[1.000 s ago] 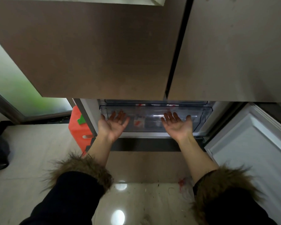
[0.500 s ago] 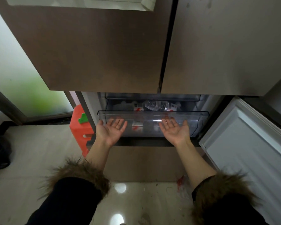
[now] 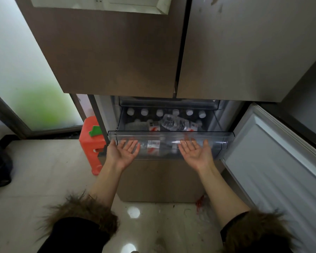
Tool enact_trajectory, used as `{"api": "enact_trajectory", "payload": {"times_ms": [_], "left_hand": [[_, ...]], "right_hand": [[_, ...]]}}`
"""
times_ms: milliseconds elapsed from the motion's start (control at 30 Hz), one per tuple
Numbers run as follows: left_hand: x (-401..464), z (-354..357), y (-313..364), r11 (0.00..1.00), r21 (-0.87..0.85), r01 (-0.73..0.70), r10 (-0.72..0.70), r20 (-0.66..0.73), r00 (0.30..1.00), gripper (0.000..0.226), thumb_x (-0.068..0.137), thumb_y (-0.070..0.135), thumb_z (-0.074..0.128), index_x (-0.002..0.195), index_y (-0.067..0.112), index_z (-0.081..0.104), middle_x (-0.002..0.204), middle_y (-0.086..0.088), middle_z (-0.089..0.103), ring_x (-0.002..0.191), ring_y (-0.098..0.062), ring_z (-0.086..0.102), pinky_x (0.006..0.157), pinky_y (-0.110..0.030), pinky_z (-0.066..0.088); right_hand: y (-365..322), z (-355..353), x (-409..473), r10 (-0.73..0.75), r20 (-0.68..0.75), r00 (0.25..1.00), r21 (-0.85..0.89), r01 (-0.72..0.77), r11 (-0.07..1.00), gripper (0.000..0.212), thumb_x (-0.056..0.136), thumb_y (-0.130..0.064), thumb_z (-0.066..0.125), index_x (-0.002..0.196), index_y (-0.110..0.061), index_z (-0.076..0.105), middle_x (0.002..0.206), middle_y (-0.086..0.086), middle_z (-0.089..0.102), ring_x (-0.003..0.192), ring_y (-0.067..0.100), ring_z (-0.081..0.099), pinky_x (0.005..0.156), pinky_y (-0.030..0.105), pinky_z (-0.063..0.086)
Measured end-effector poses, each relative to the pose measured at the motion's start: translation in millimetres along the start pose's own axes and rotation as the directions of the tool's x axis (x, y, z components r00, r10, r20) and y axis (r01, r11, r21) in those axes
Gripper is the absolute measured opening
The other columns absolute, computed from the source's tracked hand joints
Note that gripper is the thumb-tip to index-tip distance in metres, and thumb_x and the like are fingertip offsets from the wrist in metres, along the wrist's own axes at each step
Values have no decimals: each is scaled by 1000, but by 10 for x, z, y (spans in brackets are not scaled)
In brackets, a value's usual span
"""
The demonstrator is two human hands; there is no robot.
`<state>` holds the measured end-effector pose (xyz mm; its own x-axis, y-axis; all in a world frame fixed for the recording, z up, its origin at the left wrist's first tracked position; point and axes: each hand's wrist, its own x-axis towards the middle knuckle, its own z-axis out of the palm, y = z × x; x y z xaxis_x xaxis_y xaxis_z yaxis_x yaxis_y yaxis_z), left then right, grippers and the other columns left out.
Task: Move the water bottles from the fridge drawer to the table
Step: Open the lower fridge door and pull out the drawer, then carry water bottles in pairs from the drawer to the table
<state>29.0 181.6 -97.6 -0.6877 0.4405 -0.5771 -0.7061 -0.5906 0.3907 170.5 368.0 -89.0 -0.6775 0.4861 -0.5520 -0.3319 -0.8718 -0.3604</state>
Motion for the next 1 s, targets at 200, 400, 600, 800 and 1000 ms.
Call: {"api": "enact_trajectory", "payload": {"times_ms": [200,400,600,800,1000], "left_hand": [[-193,-123,-61,999,49,18,-16,-33,999,44,100,41,21,120,9,45,143,-18,39,130,-33,41,95,-41,39],[-423,-210,-86,996,80,34,-31,-31,999,45,99,44,24,115,8,46,141,-18,42,130,-33,42,99,-40,38],[-567,-284,-89,991,117,57,-54,-28,998,47,98,47,22,94,9,48,138,-17,47,128,-32,44,97,-37,40],[-517,-292,-73,976,210,58,-55,-21,998,42,98,47,23,95,12,47,137,-15,49,125,-30,48,95,-35,42],[-435,-287,-56,967,245,67,-66,-14,998,42,96,49,23,95,15,47,133,-12,53,122,-27,51,87,-35,50]], "right_hand": [[56,-128,-215,-9,-15,1000,-35,8,999,55,95,-52,33,124,-7,47,137,13,50,132,29,41,114,42,27],[92,-210,-427,-6,-22,1000,-26,5,1000,60,95,-52,35,132,-6,42,139,14,47,133,30,39,113,41,28],[140,-297,-522,17,-23,1000,10,-17,1000,67,93,-53,37,140,-5,34,142,17,43,134,32,37,113,42,28],[131,-268,-539,14,-29,999,-26,-15,1000,63,94,-50,38,138,-5,35,142,17,42,134,32,37,112,43,30],[55,-205,-502,-4,-47,999,-203,-6,979,60,97,-39,39,145,-7,22,143,17,42,131,32,42,105,41,36]]}}
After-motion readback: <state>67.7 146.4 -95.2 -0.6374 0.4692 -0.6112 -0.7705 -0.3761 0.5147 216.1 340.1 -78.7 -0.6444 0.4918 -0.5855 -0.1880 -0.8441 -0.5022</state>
